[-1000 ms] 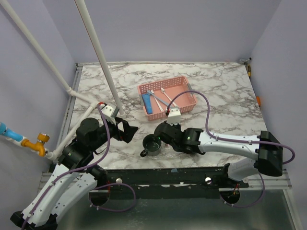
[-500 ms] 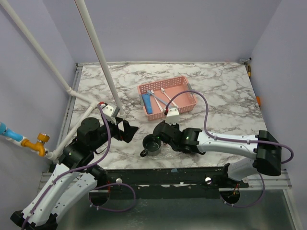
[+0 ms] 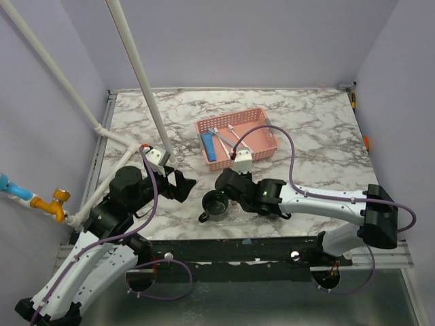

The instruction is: Prepare toiletry sets of a toothbrush and toothpaste on the tray

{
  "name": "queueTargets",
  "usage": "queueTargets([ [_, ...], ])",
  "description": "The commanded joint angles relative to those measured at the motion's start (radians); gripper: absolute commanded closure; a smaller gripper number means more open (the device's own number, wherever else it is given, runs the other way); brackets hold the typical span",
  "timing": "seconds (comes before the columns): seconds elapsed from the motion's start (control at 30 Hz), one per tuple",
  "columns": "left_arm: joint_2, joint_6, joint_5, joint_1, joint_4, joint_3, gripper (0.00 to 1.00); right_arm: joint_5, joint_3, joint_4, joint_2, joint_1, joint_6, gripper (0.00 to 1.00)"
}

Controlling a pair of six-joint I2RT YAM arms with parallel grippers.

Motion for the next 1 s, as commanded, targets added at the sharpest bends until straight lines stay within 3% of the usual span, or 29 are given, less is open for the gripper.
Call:
queueTargets([
  [0.0, 0.002, 0.012, 0.022, 0.007, 0.010, -0.004, 0.06, 0.007, 0.058, -0.019, -0.029, -0.003, -0.023, 0.55],
  [0.03, 0.003, 0.012, 0.022, 0.007, 0.010, -0.004, 0.06, 0.008, 0.068, -0.023, -0.038, -0.003, -0.026, 0.48],
  [0.13, 0.004, 0.011, 0.024, 0.006, 0.011, -0.004, 0.06, 0.021, 0.112, -0.039, -0.053, -0.003, -0.046, 0.44],
  [0.4, 0.005, 0.009, 0.029, 0.007, 0.010, -0.002, 0.06, 0.080, 0.302, -0.140, 0.016, -0.003, -0.137, 0.41],
  [0.6, -0.004, 0.008, 0.028, 0.007, 0.008, -0.004, 0.06, 0.089, 0.376, -0.102, 0.060, -0.042, -0.233, 0.41],
  [0.8, -0.008, 0.005, 0.032, 0.007, 0.008, -0.004, 0.01, -0.020, 0.461, -0.083, 0.143, -0.142, -0.315, 0.41],
  [0.97, -0.015, 0.006, 0.029, 0.006, 0.008, -0.004, 0.01, -0.210, 0.531, -0.067, 0.214, -0.265, -0.347, 0.41],
])
